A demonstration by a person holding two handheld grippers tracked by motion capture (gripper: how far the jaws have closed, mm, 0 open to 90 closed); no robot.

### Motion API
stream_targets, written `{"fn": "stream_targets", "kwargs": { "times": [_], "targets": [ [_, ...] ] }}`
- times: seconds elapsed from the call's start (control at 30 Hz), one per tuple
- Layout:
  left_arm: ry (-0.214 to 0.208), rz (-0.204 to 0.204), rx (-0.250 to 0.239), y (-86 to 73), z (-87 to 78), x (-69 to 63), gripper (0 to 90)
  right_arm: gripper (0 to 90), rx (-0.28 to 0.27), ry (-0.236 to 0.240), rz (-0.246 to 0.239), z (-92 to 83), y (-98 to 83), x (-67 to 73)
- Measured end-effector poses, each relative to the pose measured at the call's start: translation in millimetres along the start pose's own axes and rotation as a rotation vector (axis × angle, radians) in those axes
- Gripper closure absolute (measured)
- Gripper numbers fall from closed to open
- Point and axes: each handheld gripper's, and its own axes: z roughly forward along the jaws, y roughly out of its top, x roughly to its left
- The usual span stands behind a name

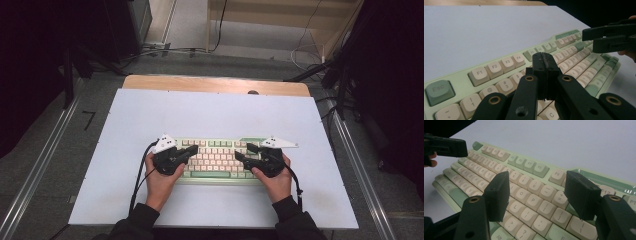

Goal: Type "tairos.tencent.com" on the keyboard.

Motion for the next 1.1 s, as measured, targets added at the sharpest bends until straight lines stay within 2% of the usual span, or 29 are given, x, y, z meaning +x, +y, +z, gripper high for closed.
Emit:
{"fn": "stream_targets", "kwargs": {
  "times": [0.4, 0.63, 1.1],
  "targets": [
    [0.006, 0.026, 0.025, 1.0, 8.4, -2.3, 90.0, 36.1, 0.004, -0.002, -0.011, 1.6, -0.1, 1.0],
    [0.003, 0.021, 0.045, -0.2, 16.4, -3.5, 90.0, 36.2, 0.005, -0.002, -0.011, 1.6, -0.2, 0.9],
    [0.001, 0.066, 0.106, -0.7, 29.4, -11.9, 90.0, 36.2, 0.009, 0.000, -0.010, 1.8, -0.6, 1.8]
  ]
}}
